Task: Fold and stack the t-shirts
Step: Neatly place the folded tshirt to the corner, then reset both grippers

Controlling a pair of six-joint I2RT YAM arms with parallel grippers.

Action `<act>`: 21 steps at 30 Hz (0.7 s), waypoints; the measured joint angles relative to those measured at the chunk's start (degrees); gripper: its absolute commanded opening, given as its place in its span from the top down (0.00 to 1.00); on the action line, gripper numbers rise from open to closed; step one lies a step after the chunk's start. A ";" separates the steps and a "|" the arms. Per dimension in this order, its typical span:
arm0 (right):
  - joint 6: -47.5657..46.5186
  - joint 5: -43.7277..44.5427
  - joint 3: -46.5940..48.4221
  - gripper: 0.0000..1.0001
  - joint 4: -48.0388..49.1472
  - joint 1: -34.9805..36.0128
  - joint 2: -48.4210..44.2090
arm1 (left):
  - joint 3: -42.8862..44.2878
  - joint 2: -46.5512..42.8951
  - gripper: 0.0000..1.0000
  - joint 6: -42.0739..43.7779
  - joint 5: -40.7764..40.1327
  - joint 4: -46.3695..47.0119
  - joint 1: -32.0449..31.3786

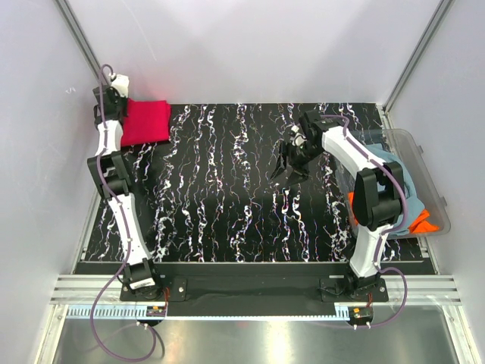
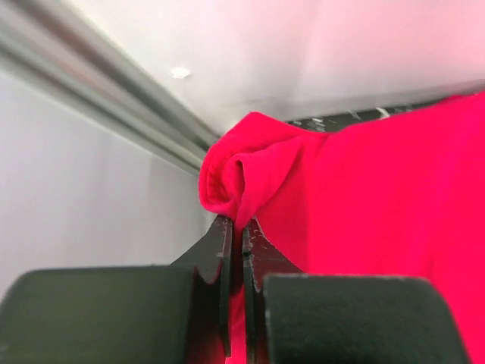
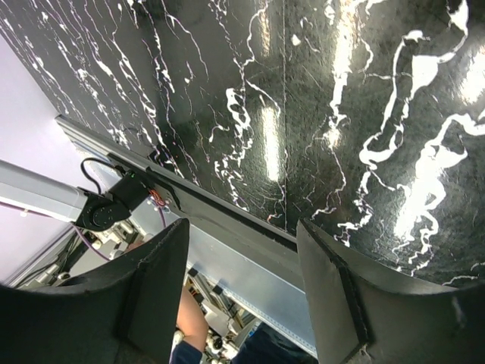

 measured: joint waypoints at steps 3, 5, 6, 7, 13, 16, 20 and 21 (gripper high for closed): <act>0.00 -0.02 0.70 0.35 0.07 0.48 1.01 | 1.11 0.83 1.00 -0.61 1.99 1.97 1.38; 0.00 -0.02 0.72 0.34 0.02 0.79 1.20 | 1.53 1.20 1.00 -1.07 3.19 2.97 1.84; -0.02 -0.02 0.72 0.35 0.04 0.90 1.25 | 1.68 1.33 1.00 -1.46 3.72 3.32 1.90; 0.00 -0.04 0.72 0.34 0.04 0.94 1.29 | 1.97 1.51 1.00 -1.73 4.20 3.72 1.90; -0.02 -0.07 0.70 0.35 0.07 1.07 1.51 | 2.14 1.73 0.26 -4.02 5.97 7.10 1.70; -0.02 -0.13 0.68 0.35 0.09 1.18 1.75 | 2.16 1.73 0.05 -5.75 5.73 9.11 1.51; 0.00 -0.11 0.46 0.35 0.28 1.55 1.79 | 2.23 1.60 0.01 -7.10 3.98 8.35 0.83; 0.02 -0.07 0.17 0.34 0.52 1.64 1.70 | 2.03 1.33 0.01 -7.41 3.17 7.34 0.57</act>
